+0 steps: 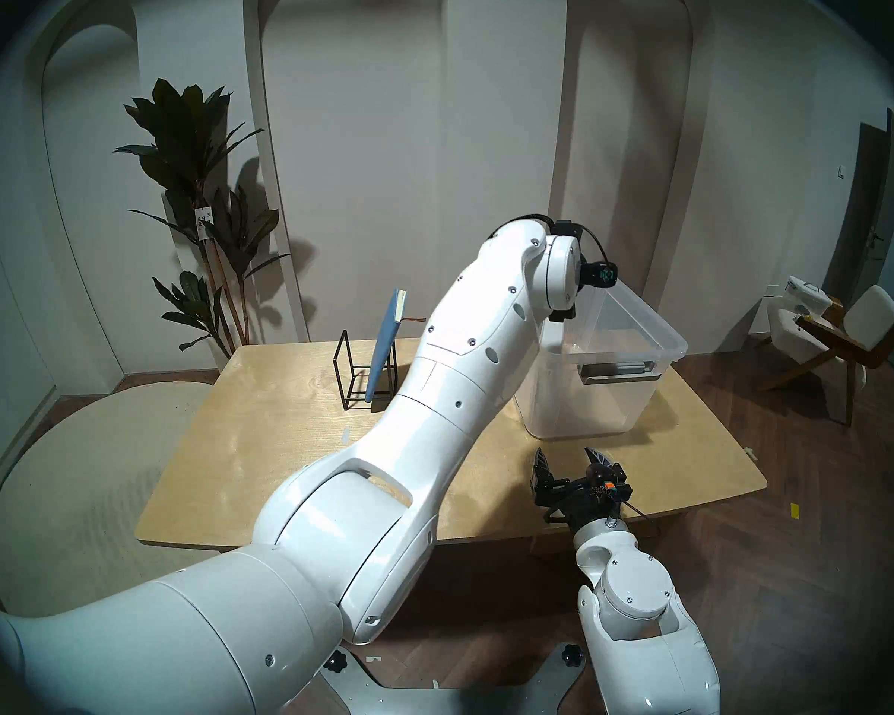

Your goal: Pack the books into the storage box

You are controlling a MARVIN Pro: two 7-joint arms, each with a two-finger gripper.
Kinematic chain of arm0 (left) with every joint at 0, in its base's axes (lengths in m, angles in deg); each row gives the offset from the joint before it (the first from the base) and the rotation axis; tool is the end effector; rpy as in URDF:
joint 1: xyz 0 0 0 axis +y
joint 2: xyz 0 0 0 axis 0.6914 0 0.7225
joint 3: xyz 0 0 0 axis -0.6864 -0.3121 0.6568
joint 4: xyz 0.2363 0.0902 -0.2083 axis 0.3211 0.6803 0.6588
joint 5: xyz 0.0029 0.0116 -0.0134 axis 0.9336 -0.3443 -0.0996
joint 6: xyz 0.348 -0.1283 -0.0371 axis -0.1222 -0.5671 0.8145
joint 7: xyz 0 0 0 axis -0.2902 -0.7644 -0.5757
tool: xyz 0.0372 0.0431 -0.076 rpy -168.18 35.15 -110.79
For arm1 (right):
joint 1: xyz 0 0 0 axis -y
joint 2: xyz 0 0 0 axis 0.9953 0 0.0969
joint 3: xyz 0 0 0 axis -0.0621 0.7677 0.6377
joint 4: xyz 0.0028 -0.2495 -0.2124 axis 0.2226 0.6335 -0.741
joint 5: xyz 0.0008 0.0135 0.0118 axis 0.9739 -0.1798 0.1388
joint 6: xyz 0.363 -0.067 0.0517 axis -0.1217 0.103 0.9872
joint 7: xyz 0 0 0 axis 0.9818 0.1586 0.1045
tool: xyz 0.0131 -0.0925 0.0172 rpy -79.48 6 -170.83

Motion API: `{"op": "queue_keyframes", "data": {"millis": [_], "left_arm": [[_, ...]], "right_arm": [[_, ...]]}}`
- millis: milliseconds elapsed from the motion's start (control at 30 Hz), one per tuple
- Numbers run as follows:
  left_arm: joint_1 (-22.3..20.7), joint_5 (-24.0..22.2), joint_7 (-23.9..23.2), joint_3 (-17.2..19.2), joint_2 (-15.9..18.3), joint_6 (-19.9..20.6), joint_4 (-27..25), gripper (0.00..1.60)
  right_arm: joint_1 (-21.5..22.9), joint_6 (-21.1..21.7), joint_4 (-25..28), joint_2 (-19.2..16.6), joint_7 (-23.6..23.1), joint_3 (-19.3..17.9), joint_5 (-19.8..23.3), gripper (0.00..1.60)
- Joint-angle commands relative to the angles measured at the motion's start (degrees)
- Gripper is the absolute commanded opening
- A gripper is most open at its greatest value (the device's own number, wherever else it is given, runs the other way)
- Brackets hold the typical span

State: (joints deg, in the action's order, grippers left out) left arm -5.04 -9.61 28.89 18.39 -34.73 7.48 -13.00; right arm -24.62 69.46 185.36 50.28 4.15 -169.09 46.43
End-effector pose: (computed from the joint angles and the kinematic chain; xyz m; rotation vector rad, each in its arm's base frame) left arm 0.6122 -0.3330 -0.0491 -1.2355 1.7933 -1.4562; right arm 0.3716 0.0188 -0.3913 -2.3185 -0.0100 -2.0718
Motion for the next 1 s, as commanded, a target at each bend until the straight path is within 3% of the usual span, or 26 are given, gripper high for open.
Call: {"op": "queue_keyframes", "data": {"millis": [0,333,467,600,767,967], "left_arm": [[-3.29,1.99,2.37,2.06,2.72,1.14,-6.28,1.60],[1.90,4.58,4.58,3.92,6.70,3.94,-13.84,1.60],[5.14,5.27,5.06,5.50,9.03,5.13,-19.03,1.60],[6.74,5.86,6.60,7.86,10.90,6.34,-20.45,1.60],[10.35,7.30,9.60,9.58,14.40,6.01,-24.62,1.60],[13.85,7.11,11.78,14.20,16.53,7.80,-29.00,1.60]], "right_arm": [[0.30,-0.36,1.22,0.02,0.06,-0.06,0.00,1.60],[0.24,-0.37,1.33,0.03,0.07,-0.07,0.00,1.60],[0.25,-0.37,1.31,0.03,0.07,-0.07,0.00,1.60],[-0.05,-0.37,1.43,0.85,1.05,-0.17,0.06,1.60],[0.14,-1.04,1.52,-0.37,0.55,3.31,0.69,1.60],[1.43,-2.61,0.96,-2.44,1.69,8.99,1.16,1.60]]}}
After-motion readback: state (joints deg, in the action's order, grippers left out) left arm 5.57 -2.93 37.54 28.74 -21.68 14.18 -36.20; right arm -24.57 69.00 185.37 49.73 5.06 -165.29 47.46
